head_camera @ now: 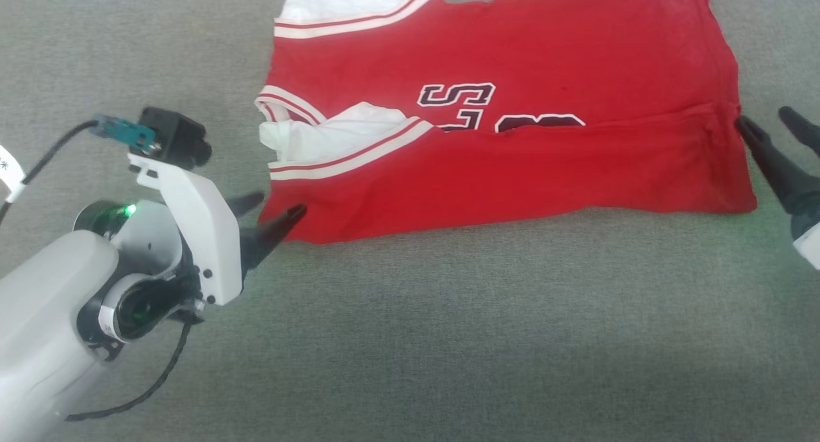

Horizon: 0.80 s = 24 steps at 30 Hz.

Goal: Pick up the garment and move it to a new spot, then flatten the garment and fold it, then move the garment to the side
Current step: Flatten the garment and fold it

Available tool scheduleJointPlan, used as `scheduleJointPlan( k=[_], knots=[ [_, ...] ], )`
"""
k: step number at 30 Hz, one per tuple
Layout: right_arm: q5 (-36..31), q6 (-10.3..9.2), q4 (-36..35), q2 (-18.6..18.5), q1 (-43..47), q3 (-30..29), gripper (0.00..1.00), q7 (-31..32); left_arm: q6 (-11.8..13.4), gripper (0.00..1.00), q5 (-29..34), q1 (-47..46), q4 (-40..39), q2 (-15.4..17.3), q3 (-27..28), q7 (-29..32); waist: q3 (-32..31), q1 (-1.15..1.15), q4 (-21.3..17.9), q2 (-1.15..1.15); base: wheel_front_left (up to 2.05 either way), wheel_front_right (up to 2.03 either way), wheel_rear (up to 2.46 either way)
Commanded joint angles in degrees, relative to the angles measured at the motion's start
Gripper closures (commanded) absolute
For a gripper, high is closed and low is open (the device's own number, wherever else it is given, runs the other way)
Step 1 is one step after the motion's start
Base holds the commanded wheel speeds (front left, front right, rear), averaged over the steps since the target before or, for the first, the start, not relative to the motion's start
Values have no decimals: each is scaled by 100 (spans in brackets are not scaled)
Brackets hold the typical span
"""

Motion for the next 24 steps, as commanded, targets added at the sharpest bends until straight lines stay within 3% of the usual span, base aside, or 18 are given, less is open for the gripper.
scheduleJointPlan(
  k=[1, 5, 12, 14, 16, 24],
  knots=[
    [-68, 1, -47, 75, 52, -21, 0, 28, 173, 0, -69, -94, -113, 101, -47, 288, 44, 0, -62, 0, 0, 0, 0],
    [-120, 1, -137, 167, 66, -59, 0, 107, 497, 0, -335, -104, -59, 138, -132, 858, 171, 0, -197, 0, 0, 0, 0],
    [-164, 1, -139, 184, 16, -154, 0, 168, 488, 0, -653, 0, 329, 39, -231, 1252, 337, 0, -342, 0, 0, 0, 0],
    [-191, 1, -148, 148, 10, -150, 0, 239, 391, 61, -719, 37, 399, -39, -232, 1291, 368, 0, -352, 0, 0, 0, 0],
    [-249, 2, -230, 12, -26, -55, 0, 495, 225, 100, -870, 50, 433, -166, -179, 1258, 411, 0, -332, 0, 0, 0, 0],
    [-295, 1, -404, -645, -422, 347, 0, 1980, -32, 100, -686, -166, 450, -418, -226, 1156, 586, 0, -127, 0, 0, 0, 0]
  ],
)
